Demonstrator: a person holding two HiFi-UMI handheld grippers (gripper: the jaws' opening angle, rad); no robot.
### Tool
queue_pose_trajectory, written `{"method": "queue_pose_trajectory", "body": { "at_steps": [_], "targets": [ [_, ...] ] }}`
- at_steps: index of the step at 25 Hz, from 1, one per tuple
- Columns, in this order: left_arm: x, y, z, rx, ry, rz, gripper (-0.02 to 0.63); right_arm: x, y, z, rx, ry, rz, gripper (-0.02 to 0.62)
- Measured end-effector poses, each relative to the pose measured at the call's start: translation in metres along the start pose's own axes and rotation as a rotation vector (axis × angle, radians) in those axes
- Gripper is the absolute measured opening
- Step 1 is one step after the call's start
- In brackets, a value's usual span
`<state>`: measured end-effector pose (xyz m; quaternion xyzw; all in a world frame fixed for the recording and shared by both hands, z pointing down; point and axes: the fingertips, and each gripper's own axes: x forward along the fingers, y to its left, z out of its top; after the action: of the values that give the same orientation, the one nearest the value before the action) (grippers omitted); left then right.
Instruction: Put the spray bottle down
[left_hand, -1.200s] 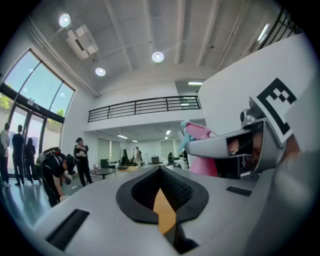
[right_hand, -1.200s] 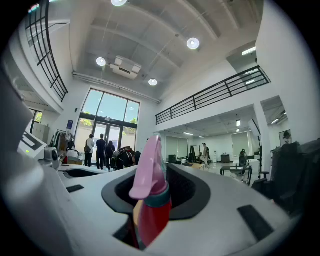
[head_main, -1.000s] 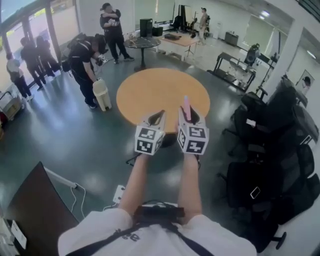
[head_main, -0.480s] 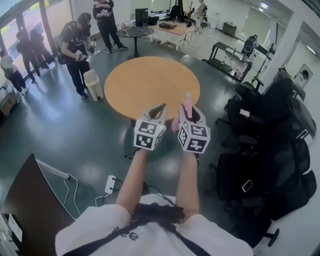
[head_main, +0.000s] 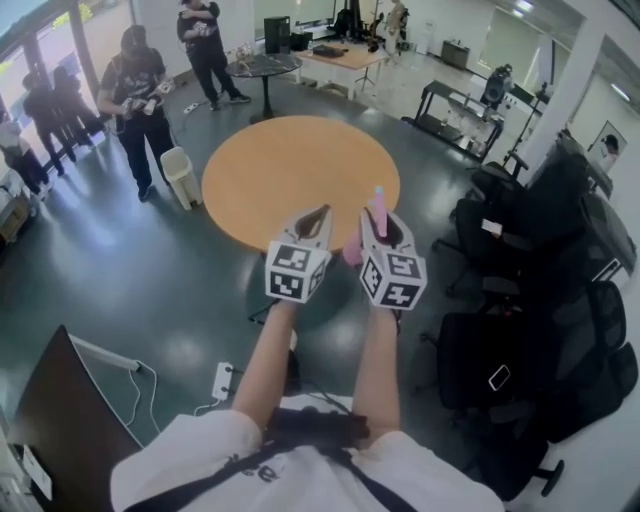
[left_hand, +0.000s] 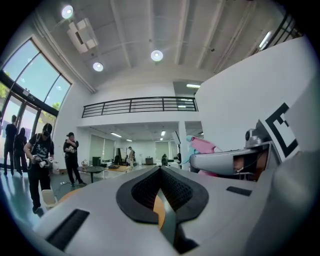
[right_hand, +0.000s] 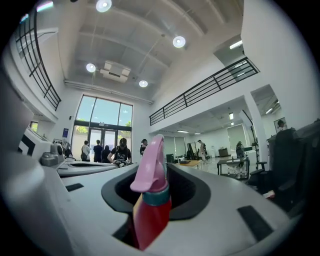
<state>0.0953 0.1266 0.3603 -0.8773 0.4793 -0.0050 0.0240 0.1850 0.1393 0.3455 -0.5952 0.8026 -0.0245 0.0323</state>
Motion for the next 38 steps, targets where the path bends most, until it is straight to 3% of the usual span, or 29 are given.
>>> {"method": "queue_pose_trajectory", "body": {
  "at_steps": [4, 9, 13, 19, 22, 31, 38],
  "targets": [
    [0.040, 0.038, 0.004, -0.021, -0.016, 0.012, 0.011, 0.046, -0.012, 0.008, 0.031, -0.016, 0.023, 0.150],
    [0.102, 0.100, 0.016, 0.013, -0.030, 0.029, 0.011, 0.130, -0.020, 0.016, 0.064, -0.030, 0.038, 0.150],
    [0.145, 0.155, 0.021, -0.012, -0.012, 0.042, 0.011, 0.197, -0.014, 0.023, -0.007, -0.010, 0.018, 0.149],
    [0.201, 0.232, 0.025, 0.017, -0.028, 0.059, 0.011, 0.294, -0.014, 0.027, -0.061, 0.004, -0.047, 0.147],
    [0.226, 0.266, 0.013, 0.023, -0.012, 0.075, 0.011, 0.334, -0.024, 0.020, -0.046, 0.005, -0.086, 0.147],
    [0.303, 0.321, -0.009, -0.011, 0.008, 0.103, 0.011, 0.420, -0.062, 0.005, -0.032, 0.017, -0.093, 0.147],
    [0.379, 0.351, -0.017, -0.039, 0.022, 0.110, 0.011, 0.510, -0.092, 0.004, -0.017, 0.039, -0.046, 0.146]
  ]
}}
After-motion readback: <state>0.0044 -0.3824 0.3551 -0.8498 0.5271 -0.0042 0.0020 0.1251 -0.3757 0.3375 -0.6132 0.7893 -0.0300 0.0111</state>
